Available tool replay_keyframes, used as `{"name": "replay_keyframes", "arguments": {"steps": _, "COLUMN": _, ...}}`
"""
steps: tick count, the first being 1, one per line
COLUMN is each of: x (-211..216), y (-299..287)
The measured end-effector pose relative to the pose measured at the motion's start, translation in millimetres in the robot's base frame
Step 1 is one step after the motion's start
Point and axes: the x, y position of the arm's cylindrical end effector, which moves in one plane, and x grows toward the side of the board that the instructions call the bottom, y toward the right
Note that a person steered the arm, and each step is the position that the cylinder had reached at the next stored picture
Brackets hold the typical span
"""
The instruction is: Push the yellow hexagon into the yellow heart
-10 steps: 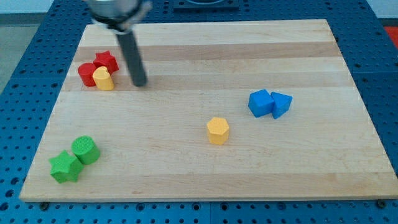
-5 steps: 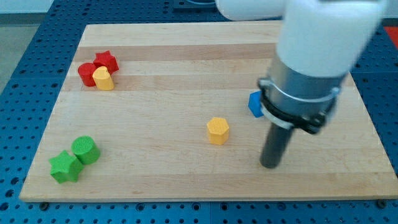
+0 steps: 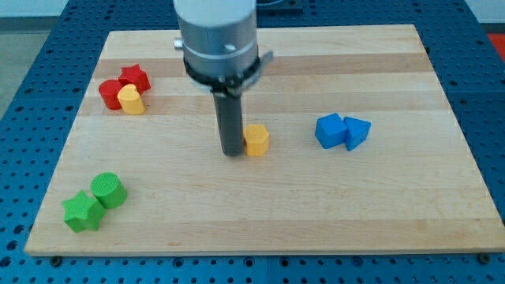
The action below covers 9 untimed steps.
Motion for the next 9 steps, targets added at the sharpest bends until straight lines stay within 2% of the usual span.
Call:
{"name": "replay_keyframes", "arguments": {"steps": 1, "x": -34.5, "y": -8.9}}
{"name": "replay_keyframes", "arguments": {"steps": 2, "x": 14.5, "y": -18.0}}
{"name": "replay_keyframes", "arguments": {"steps": 3, "x": 96.6, "y": -16.8}}
{"name": "replay_keyframes", "arguments": {"steps": 4, "x": 130.4, "y": 30.0}}
{"name": "replay_keyframes", "arguments": {"steps": 5, "x": 64.5, "y": 76.4}}
{"name": "replay_keyframes", "arguments": {"steps": 7, "x": 42.6, "y": 75.8}}
{"name": "replay_keyframes", "arguments": {"steps": 9, "x": -17.0, "y": 45.5}}
